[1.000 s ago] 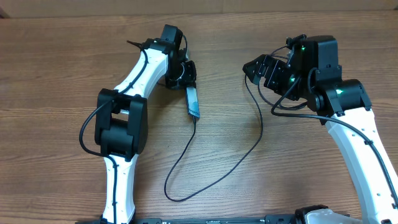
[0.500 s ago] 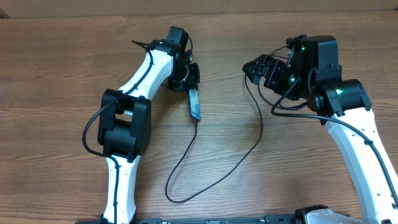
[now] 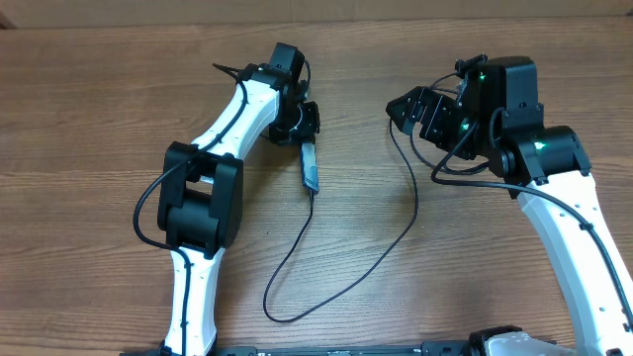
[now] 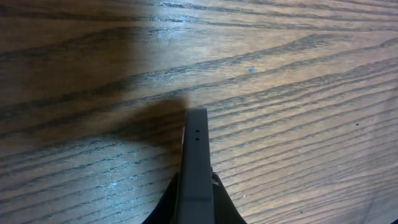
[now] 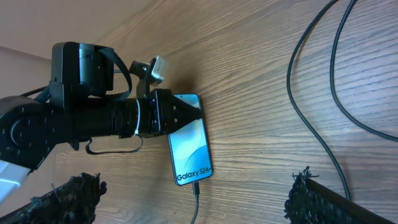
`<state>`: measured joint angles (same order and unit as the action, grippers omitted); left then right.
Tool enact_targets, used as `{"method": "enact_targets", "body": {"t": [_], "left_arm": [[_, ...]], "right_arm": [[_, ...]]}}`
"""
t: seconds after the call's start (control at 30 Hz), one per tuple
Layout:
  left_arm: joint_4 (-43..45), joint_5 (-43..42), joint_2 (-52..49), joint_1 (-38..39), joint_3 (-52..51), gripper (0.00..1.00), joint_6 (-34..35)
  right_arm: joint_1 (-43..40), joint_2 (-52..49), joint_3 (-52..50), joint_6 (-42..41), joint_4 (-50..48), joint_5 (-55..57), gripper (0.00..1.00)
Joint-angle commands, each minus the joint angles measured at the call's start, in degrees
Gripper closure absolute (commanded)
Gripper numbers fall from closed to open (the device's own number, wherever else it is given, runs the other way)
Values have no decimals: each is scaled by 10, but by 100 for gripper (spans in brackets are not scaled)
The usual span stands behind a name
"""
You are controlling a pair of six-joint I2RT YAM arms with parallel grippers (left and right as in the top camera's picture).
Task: Plug charger to phone and switch on socket
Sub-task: 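Lay the phone flat on the table with the left gripper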
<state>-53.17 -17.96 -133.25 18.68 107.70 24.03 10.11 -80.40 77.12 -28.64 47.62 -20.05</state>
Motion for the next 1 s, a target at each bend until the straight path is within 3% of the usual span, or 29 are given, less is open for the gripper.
{"method": "enact_targets", "body": {"t": [0.0,0.8,0.97], "left_arm": [[-2,2,-7,2,0,95,7],[-2,0,-30,6,0,96,9],[-3,0,-30,6,0,87,9]], "right_arm": [[-3,9,2,5,-3,7,2],[-3,9,2,5,-5,8,2],[-3,9,2,5,-5,8,2]]}}
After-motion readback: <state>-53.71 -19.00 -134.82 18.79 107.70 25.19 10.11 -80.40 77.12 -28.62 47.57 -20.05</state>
